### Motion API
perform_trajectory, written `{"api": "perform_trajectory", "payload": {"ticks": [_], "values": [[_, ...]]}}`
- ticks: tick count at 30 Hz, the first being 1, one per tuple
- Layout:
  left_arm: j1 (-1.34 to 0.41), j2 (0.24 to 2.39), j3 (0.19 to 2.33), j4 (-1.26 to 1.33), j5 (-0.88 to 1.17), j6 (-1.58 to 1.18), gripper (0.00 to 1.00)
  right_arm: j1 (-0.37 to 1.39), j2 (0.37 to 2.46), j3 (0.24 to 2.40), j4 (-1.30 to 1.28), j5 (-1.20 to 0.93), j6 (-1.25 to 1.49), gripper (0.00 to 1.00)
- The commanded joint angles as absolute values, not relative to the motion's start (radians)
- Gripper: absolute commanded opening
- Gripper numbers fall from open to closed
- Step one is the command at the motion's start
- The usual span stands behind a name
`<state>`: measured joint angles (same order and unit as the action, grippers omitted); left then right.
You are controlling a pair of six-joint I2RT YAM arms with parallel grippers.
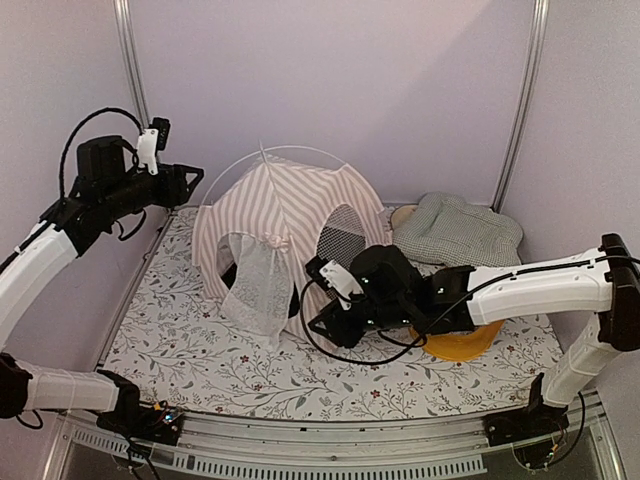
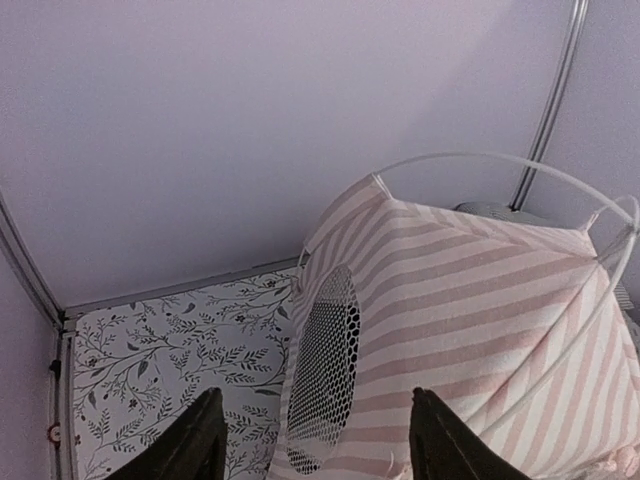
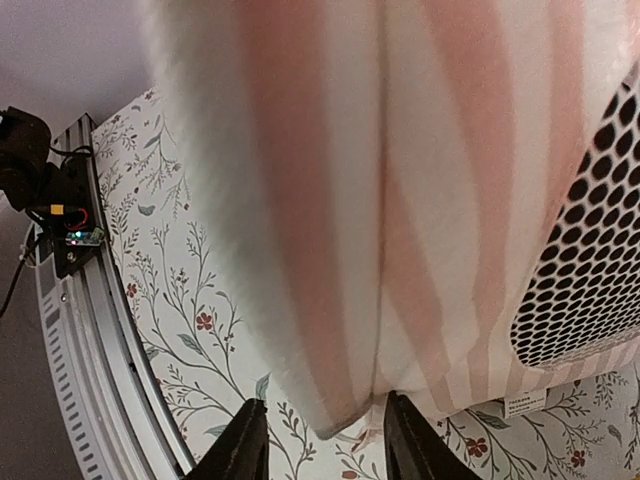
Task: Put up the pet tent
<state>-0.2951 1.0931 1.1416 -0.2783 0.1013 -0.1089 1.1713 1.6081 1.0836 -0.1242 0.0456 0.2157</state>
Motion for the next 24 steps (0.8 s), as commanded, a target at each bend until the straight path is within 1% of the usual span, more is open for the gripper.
{"api": "perform_trajectory", "payload": {"ticks": [1,7,10,11,13,20,24], "values": [[-0.287,1.115,1.200,-0.308,0.226,-0.047,0.62,1.173,1.542,1.076,-0.127,0.074,0.244,0.47],[-0.287,1.119,1.211,-0.314,0.306,-0.032,0.61,1.172,1.501,1.081,-0.129,0.084,0.245,0.66],[-0.287,1.100,1.209,-0.312,0.365,-0.020,0.61,1.173,1.466,1.073,-0.120,0.094,0.249,0.73],[-0.286,1.097,1.211,-0.315,0.395,-0.012,0.62,1.172,1.453,1.068,-0.118,0.102,0.251,0.79],[-0.289,1.099,1.220,-0.330,0.432,0.004,0.62,1.173,1.422,1.052,-0.104,0.122,0.256,0.84],[-0.307,1.151,1.271,-0.363,0.438,0.017,0.58,1.165,1.318,0.985,-0.031,0.226,0.274,0.91],[-0.345,1.214,1.335,-0.412,0.438,0.054,0.55,1.142,1.268,0.940,0.024,0.229,0.287,0.93]]}}
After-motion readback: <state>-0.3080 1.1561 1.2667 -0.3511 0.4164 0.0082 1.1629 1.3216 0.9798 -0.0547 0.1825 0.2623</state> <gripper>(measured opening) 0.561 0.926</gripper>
